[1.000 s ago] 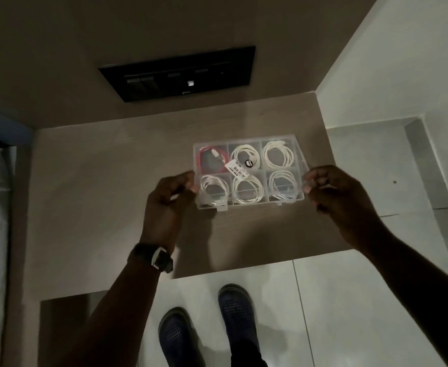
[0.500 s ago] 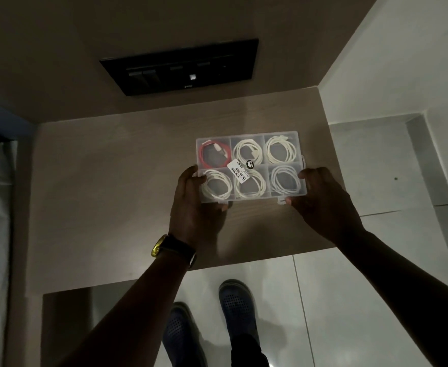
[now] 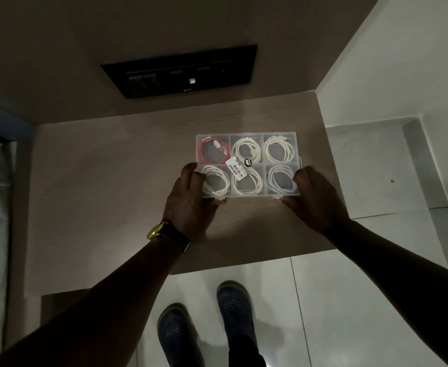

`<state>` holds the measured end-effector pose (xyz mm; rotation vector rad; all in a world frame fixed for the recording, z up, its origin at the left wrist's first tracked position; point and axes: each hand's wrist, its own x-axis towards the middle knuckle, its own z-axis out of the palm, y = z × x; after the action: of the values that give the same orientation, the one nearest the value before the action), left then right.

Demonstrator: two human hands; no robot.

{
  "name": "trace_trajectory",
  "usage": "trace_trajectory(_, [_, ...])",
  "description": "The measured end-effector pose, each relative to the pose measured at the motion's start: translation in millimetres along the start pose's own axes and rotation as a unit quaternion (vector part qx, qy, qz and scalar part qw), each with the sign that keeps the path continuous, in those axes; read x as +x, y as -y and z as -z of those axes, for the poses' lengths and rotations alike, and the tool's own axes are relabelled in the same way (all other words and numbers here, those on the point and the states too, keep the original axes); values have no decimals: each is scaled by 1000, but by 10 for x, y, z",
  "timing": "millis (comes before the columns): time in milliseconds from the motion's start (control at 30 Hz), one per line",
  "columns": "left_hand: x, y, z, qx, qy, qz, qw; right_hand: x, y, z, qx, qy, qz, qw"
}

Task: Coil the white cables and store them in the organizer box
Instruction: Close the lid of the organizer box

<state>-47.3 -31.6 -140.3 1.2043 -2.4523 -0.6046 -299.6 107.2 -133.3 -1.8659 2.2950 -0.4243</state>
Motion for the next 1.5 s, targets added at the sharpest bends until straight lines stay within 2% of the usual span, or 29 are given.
trace_trajectory(133, [31,-68,53,-3,-4,8,1000,46,-19,46,12,28,-12,999])
trace_trajectory(233, [17,-103,101,-44,4,50,998,46,12,50,111,31,-72,991])
trace_trajectory(267, [-9,-101,138,-109,8,94,989,46,29,62,155,32,-107,982])
trace_trajectory(333, [-54,-50,193,-270,-12,207,940,34,39,63,225,5,-171,959])
trace_trajectory(367, [-60,-13,200,-313,-37,250,916,43,29,65,258,-11,-197,946])
trace_trajectory(433, [-29,55,175,-325,-71,311,890,132,49,93,348,-14,-260,901])
trace_trajectory(533, [100,17,142,-395,-80,353,844,414,111,158,498,-41,-340,797])
trace_trajectory(600, [247,0,126,-443,-80,397,800,594,99,218,556,-47,-368,744])
trace_trajectory(633, [329,18,110,-452,-85,406,789,665,83,241,579,-43,-378,721])
trace_trajectory(767, [664,100,110,-376,-92,413,825,829,107,272,596,-25,-405,693])
trace_trajectory(900, [947,189,161,-401,-119,413,809,1039,171,250,607,-25,-448,656])
trace_trajectory(1067, [1031,188,185,-382,-115,424,813,1128,130,269,641,2,-488,592])
trace_trajectory(1133, [1019,187,184,-373,-103,430,816,1125,131,283,645,6,-490,586])
trace_trajectory(1233, [996,183,185,-345,-106,391,846,1132,127,276,650,8,-487,584])
trace_trajectory(1400, [996,177,184,-316,-87,392,860,1104,114,222,655,6,-482,582])
trace_trajectory(1500, [983,180,172,-325,-100,389,856,1102,93,195,644,-7,-472,602])
